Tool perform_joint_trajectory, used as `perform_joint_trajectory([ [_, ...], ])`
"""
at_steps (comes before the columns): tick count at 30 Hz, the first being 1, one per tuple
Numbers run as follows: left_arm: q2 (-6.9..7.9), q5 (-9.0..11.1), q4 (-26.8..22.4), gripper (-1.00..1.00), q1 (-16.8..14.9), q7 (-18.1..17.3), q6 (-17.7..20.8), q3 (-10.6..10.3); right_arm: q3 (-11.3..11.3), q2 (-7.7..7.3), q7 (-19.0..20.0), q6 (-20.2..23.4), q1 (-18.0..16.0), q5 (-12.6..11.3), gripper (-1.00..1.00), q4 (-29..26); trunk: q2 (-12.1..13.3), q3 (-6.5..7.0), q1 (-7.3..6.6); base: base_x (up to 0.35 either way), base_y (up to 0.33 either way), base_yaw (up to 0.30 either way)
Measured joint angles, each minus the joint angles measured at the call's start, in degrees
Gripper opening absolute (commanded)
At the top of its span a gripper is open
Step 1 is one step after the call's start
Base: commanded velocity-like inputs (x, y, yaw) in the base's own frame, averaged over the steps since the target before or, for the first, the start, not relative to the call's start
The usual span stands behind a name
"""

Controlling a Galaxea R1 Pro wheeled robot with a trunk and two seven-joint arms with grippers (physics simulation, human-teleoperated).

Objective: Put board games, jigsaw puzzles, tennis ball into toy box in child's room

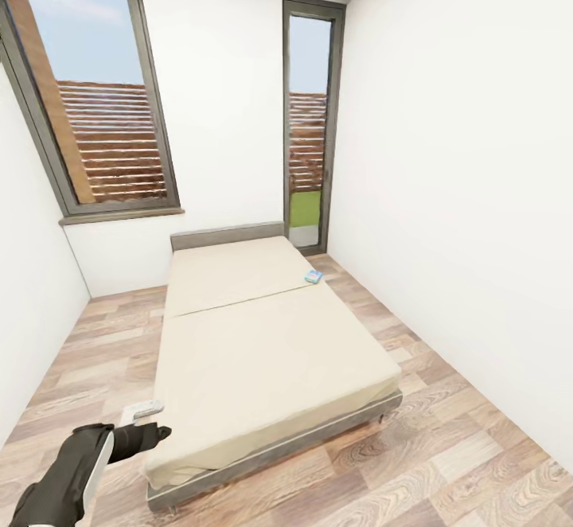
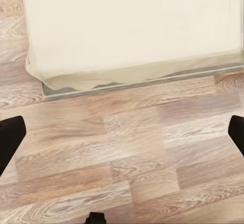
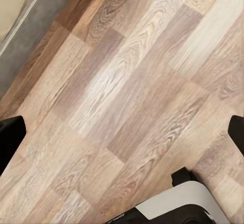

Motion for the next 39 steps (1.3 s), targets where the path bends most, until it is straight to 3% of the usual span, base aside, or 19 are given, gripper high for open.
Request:
perform_joint_trajectory([
  [4,-0.06,-0.03,-0.26,1.0,0.01,0.14,-0.14,-2.18,2.23,0.08,-0.3,-0.05,0.02,0.04,1.0,-1.35,0.0,0.0,-0.01,0.139,-0.118,0.11],
  [12,-0.13,-0.06,-0.32,1.0,0.01,0.32,-2.02,-3.24,4.0,0.1,-0.45,-0.22,0.03,0.01,1.0,-2.01,0.0,-0.04,-0.02,0.217,-0.191,0.187],
  [39,-0.17,0.01,-0.31,1.0,0.0,0.23,-2.65,-3.35,3.92,0.05,-0.39,-0.3,0.02,-0.17,1.0,-2.21,0.0,-0.1,-0.02,0.249,-0.223,0.021],
])
